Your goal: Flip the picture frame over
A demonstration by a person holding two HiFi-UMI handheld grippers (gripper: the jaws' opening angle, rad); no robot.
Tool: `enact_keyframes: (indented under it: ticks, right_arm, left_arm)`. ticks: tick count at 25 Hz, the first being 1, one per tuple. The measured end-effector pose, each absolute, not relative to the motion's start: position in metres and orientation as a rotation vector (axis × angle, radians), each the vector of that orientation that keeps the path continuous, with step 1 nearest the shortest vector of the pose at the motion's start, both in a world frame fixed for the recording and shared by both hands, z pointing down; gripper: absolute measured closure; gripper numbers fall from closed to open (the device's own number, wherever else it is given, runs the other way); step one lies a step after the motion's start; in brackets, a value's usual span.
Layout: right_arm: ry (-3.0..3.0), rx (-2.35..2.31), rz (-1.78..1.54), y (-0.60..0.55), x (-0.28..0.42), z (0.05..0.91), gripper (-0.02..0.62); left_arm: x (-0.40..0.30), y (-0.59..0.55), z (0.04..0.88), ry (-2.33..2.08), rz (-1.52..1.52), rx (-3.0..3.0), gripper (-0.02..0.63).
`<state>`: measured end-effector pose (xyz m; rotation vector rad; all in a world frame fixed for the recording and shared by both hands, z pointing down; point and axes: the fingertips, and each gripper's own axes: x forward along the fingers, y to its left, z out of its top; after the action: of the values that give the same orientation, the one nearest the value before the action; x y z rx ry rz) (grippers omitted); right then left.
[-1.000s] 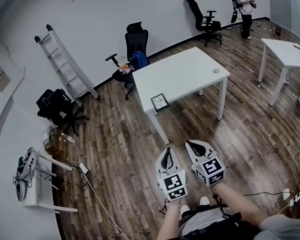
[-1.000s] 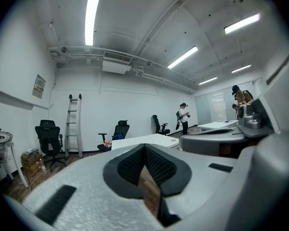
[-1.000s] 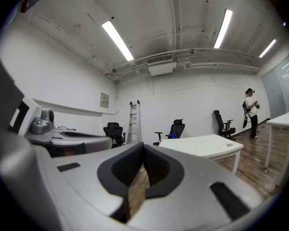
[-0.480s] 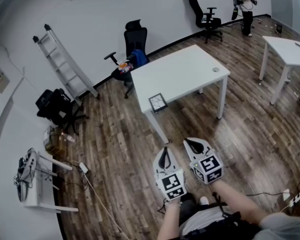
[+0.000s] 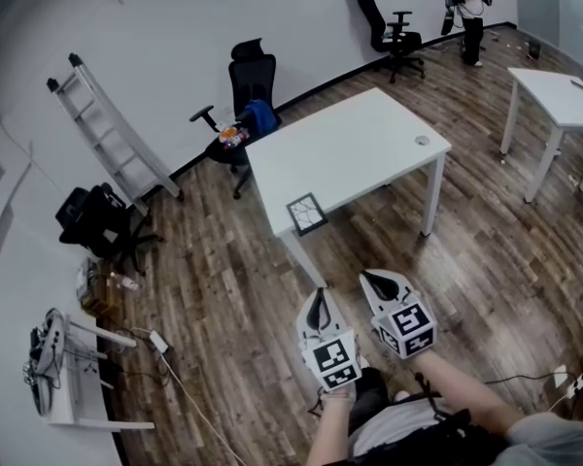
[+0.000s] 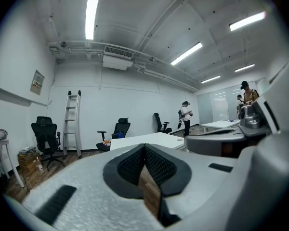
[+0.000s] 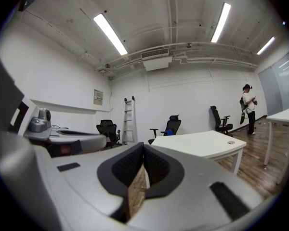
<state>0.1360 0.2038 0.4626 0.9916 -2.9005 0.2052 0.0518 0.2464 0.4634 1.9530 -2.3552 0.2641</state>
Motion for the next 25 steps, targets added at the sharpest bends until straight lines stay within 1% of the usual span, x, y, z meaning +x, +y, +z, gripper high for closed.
enact_keyframes:
  ticks: [8, 15, 25]
  right_arm:
    - [-2.873, 1.062, 0.219, 0.134, 0.074, 0.466, 0.586]
    - [-2.845, 1.102, 0.246, 0.097, 0.024, 0.479, 0.586]
    - [-2.786, 1.113, 0.246, 0.068, -0.006, 0.495, 0.586]
  left_arm:
    - [-0.013, 0.169, 0.469, -2.297, 0.284, 2.018, 0.604]
    - [-0.056, 0.128, 0.483, -2.234, 0.317, 2.079, 0.604]
    - [-0.090, 0.099, 0.505, -2.187, 0.349, 2.054, 0.604]
